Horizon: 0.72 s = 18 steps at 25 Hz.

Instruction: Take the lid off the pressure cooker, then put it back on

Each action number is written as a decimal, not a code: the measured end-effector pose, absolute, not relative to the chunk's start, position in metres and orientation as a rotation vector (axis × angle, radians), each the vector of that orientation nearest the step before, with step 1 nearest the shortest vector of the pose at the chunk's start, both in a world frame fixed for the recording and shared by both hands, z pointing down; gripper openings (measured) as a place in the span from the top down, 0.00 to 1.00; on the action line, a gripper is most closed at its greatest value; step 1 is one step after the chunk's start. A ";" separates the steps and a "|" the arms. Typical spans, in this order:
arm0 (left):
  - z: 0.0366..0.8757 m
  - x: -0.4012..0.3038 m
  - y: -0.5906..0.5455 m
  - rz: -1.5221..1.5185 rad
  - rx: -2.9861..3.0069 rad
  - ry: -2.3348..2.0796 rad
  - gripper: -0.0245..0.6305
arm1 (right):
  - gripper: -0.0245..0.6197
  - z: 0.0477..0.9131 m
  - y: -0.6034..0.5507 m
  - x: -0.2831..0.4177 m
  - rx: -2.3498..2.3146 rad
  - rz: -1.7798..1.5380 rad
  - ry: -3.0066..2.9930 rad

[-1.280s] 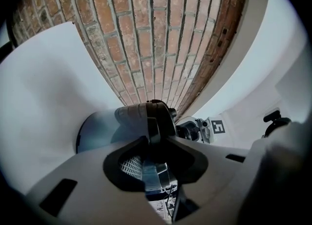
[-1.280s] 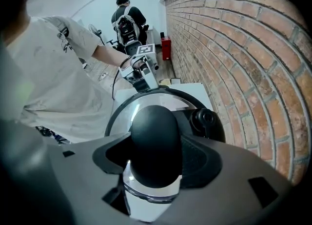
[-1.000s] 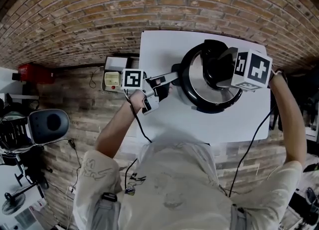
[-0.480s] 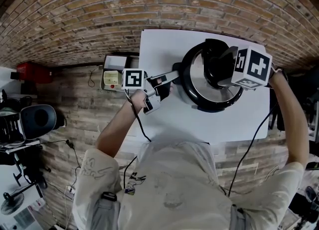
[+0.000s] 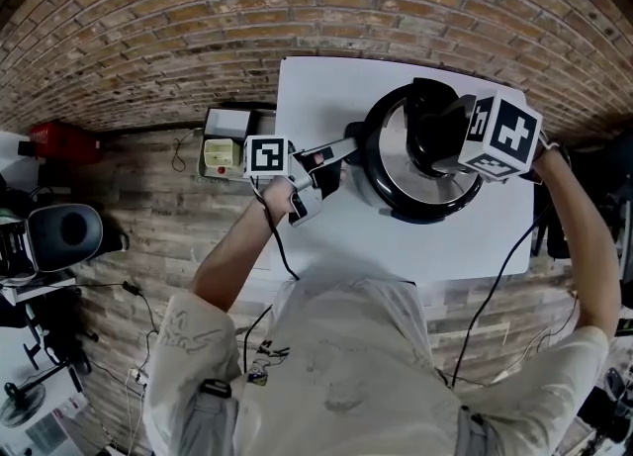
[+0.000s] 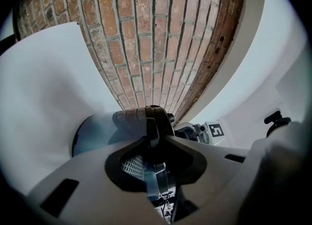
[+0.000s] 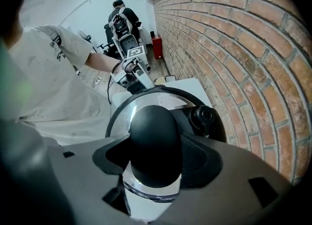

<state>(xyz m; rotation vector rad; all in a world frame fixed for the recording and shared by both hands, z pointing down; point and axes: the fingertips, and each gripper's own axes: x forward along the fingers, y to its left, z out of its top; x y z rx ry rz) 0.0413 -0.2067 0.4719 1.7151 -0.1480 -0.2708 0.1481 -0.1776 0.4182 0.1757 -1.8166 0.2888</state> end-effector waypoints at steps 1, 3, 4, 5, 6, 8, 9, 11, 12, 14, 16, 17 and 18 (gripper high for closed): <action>0.472 0.041 -0.208 -0.278 1.710 -0.147 0.81 | 0.50 0.418 -0.177 0.148 0.189 0.300 -1.816; 0.470 0.042 -0.209 -0.293 1.703 -0.143 0.83 | 0.50 0.418 -0.175 0.149 0.216 0.320 -1.818; 0.470 0.042 -0.209 -0.298 1.695 -0.145 0.84 | 0.50 0.418 -0.174 0.149 0.228 0.328 -1.820; 0.470 0.043 -0.209 -0.301 1.684 -0.148 0.84 | 0.50 0.418 -0.174 0.150 0.239 0.334 -1.820; 0.470 0.044 -0.210 -0.305 1.672 -0.148 0.85 | 0.50 0.419 -0.173 0.151 0.249 0.341 -1.820; 0.471 0.045 -0.210 -0.311 1.662 -0.148 0.85 | 0.50 0.419 -0.174 0.152 0.274 0.360 -1.817; 0.472 0.044 -0.210 -0.311 1.663 -0.151 0.85 | 0.50 0.419 -0.174 0.152 0.289 0.373 -1.815; 0.473 0.044 -0.211 -0.308 1.661 -0.157 0.85 | 0.50 0.419 -0.176 0.153 0.327 0.408 -1.804; 0.472 0.044 -0.211 -0.310 1.655 -0.155 0.85 | 0.50 0.419 -0.176 0.154 0.355 0.433 -1.798; 0.471 0.046 -0.209 -0.315 1.646 -0.150 0.86 | 0.50 0.420 -0.177 0.155 0.427 0.495 -1.783; 0.472 0.046 -0.208 -0.318 1.644 -0.153 0.86 | 0.50 0.419 -0.177 0.155 0.504 0.554 -1.773; 0.472 0.045 -0.208 -0.318 1.643 -0.159 0.86 | 0.50 0.419 -0.178 0.155 0.540 0.577 -1.767; 0.473 0.045 -0.208 -0.317 1.641 -0.167 0.86 | 0.50 0.419 -0.179 0.156 0.572 0.594 -1.756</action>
